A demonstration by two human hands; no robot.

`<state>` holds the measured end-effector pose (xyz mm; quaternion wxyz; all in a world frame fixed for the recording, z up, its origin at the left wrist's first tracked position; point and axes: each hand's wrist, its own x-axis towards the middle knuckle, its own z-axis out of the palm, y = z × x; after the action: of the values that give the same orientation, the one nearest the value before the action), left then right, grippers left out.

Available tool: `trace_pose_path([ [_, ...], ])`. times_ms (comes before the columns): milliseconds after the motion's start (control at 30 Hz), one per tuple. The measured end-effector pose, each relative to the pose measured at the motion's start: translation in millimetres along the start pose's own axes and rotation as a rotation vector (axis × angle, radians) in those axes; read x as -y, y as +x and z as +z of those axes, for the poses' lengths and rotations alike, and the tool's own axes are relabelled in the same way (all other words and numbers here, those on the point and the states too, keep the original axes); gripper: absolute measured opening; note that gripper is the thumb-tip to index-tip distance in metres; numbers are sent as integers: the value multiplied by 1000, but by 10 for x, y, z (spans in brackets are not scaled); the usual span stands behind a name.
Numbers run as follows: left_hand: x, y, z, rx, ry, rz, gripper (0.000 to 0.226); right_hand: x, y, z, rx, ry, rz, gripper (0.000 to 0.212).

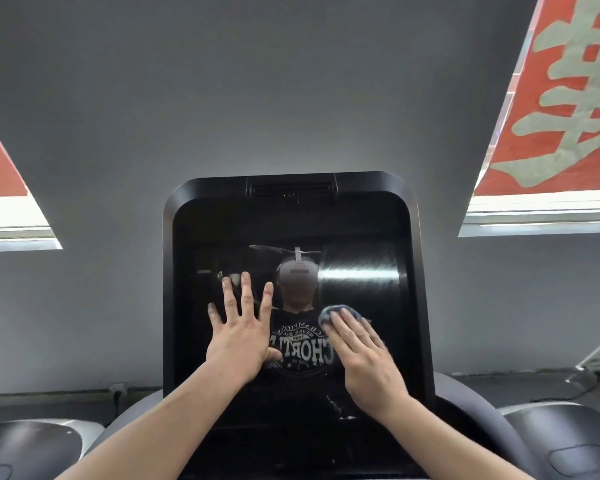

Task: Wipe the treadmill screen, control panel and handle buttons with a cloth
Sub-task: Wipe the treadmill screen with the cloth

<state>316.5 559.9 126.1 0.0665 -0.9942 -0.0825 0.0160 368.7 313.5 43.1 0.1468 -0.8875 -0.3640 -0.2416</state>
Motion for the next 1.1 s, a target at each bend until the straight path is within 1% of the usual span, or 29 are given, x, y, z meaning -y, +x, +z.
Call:
trace_pose_path([
  [33,2,3,3,-3,2,1,134,-111,1,-60,29,-26,-82,71],
  [67,2,5,2,-7,6,3,134,-274,35,-126,29,-47,-94,71],
  [100,0,13,1,-9,7,3,134,-415,81,-191,0,-38,-41,72],
  [133,-1,15,1,-7,6,2,134,-490,112,-236,-45,-7,68,74],
  [200,7,17,8,-10,4,2,135,-340,103,-177,-109,39,276,81],
  [233,13,22,15,-16,5,4,135,-181,67,-90,-113,29,287,81],
  [267,14,24,21,-18,1,3,135,-41,6,-23,-87,0,216,77],
  [300,12,24,26,-19,-5,1,135,26,-62,-7,-27,-31,86,73],
  [333,11,23,30,-23,-7,2,135,-13,-96,-54,34,-72,-49,70],
  [367,12,24,33,-30,-6,5,135,-152,-87,-135,69,-111,-134,69],
  [400,11,23,33,-36,-3,7,135,-336,-54,-212,67,-133,-155,70],
  [433,10,24,31,-37,-2,7,135,-484,-11,-272,34,-113,-100,71],
  [467,12,20,29,-33,-2,6,135,-545,7,-300,-7,-76,20,73],
  [533,17,17,32,-32,2,6,135,-333,-53,-161,-64,-34,237,80],
  [567,18,23,35,-34,1,7,135,-133,-113,-40,-73,-42,247,82],
  [600,14,24,37,-31,-6,4,135,50,-196,48,-46,-61,176,80],
  [633,12,24,36,-30,-12,2,135,142,-270,75,17,-67,45,75],
  [667,14,25,40,-32,-11,2,135,107,-296,35,73,-85,-82,71],
  [700,15,25,41,-35,-6,6,136,-37,-277,-40,103,-100,-141,68],
  [733,15,25,40,-37,-3,9,136,-210,-239,-118,96,-104,-122,67],
  [767,15,25,36,-34,-6,8,136,-353,-203,-177,47,-77,-31,70],
  [800,14,21,34,-28,-10,6,136,-430,-194,-196,-18,-44,108,73],
  [867,19,18,38,-32,-5,8,136,-245,-236,-90,-104,2,327,82],
  [900,23,19,39,-35,-2,10,136,-55,-280,13,-112,-5,337,86],
  [933,23,17,37,-34,-5,8,135,114,-350,95,-84,-15,269,85],
  [967,20,13,35,-31,-11,7,135,204,-423,121,-18,-19,150,80],
  [1033,15,10,32,-30,-12,13,135,37,-473,13,92,-70,-58,70],
  [1067,15,12,28,-30,-12,15,135,-139,-451,-58,96,-97,-73,67],
  [1100,14,15,22,-28,-15,14,135,-296,-418,-120,64,-93,-24,68],
])
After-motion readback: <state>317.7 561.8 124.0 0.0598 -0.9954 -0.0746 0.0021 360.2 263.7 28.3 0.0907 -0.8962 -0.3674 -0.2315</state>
